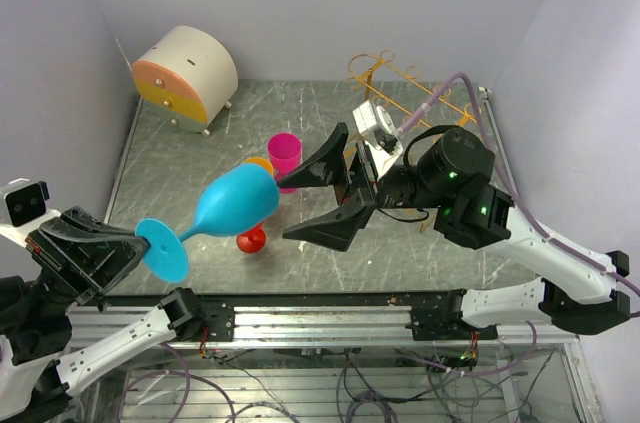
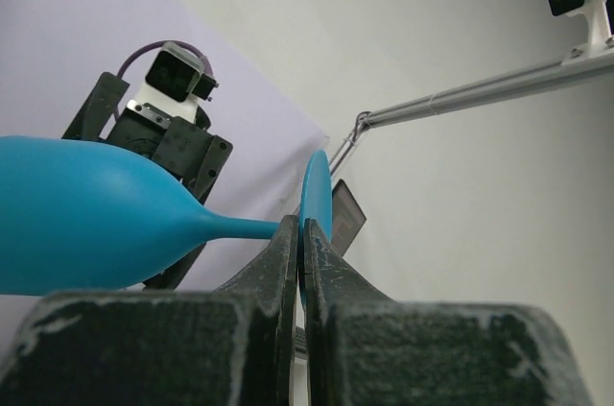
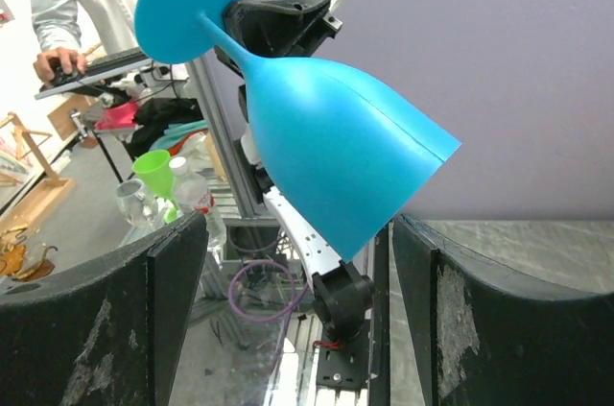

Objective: Take the wine glass off the wine glass rack

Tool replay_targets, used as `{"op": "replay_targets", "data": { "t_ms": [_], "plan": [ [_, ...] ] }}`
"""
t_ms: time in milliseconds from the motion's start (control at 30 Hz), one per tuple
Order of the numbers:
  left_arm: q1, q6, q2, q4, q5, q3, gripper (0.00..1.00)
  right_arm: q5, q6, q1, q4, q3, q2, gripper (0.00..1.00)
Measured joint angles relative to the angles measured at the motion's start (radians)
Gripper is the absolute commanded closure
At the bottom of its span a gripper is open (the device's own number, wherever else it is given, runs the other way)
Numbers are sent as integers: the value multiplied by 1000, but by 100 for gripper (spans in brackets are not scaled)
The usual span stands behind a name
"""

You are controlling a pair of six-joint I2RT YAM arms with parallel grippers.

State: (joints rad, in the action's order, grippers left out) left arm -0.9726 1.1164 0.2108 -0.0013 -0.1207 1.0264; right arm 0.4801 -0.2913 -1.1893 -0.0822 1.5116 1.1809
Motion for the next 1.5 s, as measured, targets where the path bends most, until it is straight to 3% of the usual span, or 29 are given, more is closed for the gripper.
{"op": "replay_targets", "data": {
  "t_ms": [267, 1000, 1100, 1267, 1367, 1400, 1500],
  "plan": [
    [0, 7, -22, 71, -51, -2, 93, 48, 1, 19, 60, -1, 15, 24],
    [0, 9, -26, 190, -109, -71, 93, 267, -124, 30, 303, -34, 93, 39],
    [0, 13, -23, 198, -109, -86, 93, 274, -134, 30, 320, -34, 93, 54],
    [0, 21, -18, 219, -117, -89, 93, 285, -145, 32, 337, -37, 93, 100],
    [0, 20, -17, 220, -113, -87, 92, 313, -161, 29, 340, -53, 83, 100],
    [0, 16, -17, 210, -110, -83, 86, 319, -161, 26, 340, -58, 75, 100],
    [0, -13, -18, 122, -74, -56, 57, 316, -152, 23, 323, -68, 46, 100]
  ]
}}
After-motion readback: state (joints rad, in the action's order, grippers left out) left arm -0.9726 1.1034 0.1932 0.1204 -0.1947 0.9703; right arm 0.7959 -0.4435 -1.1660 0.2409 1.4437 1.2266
